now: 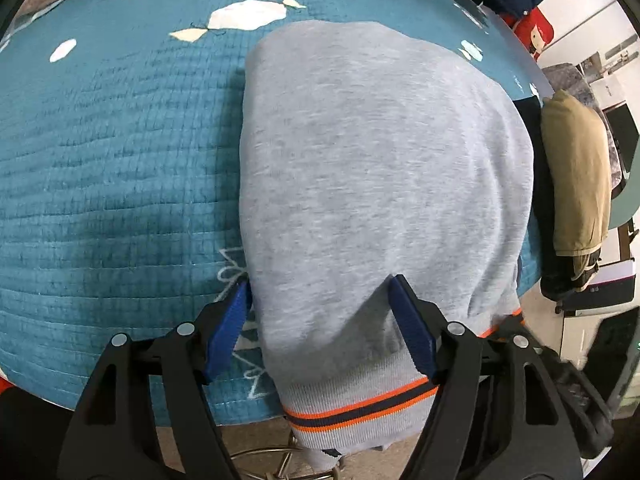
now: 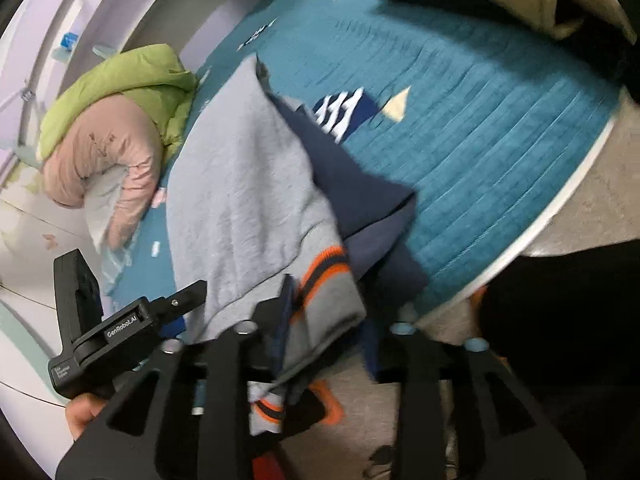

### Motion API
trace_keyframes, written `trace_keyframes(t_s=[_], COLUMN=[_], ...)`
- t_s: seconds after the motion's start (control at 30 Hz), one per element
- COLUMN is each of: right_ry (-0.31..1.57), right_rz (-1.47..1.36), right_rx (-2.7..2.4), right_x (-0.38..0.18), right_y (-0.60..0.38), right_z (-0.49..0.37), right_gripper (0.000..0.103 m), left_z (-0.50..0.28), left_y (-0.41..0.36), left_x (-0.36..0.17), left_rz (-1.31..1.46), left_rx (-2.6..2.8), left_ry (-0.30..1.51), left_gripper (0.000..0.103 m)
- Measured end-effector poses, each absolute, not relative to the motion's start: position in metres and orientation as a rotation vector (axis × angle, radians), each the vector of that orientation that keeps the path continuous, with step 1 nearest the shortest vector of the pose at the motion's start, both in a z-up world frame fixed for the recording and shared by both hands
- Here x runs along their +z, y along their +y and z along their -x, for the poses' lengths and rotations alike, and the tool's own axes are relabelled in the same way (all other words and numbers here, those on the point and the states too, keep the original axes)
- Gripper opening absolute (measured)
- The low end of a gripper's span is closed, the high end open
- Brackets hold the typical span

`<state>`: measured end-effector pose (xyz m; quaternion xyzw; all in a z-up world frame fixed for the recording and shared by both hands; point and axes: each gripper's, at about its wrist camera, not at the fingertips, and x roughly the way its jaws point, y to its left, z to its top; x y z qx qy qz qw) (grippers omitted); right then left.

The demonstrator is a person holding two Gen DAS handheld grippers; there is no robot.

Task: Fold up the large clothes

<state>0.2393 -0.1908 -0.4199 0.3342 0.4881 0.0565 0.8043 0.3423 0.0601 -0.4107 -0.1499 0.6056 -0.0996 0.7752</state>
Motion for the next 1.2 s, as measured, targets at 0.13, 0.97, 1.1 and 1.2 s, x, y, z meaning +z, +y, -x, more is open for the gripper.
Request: trace_keyframes(t_s=[0.13,0.97,1.1,1.2], right_ry=[0.958,1.133,1.230,1.276], right_rz=[-0.628,-0.664,-0.786,-0.892], right_rx=[0.087,0.206,0.195,0.203], right_x=[-0.384,-0.417,-0.450,-0.472], right_y=[-0.206,-0.212,-0.224,-0.232], right_z=[-0.240,-0.269,-0.256,-0.251], right_gripper=[0.041,0.077,0.077,0.077], left_z=[-0.342,-0.308,-0.304,-0.304], left_y=[0.056,0.068,0.065,0.063], left_x=[-0.413,-0.404,-0.405,-0.407], left_rz=[0.310,0.399,0.408,0.414], left_rx=[-0.215,-0.241,-0.236,-0.247], left_ry=[1.309,1.284,1.289,1.307], left_gripper=[0.071,0.074,0.074,0.076])
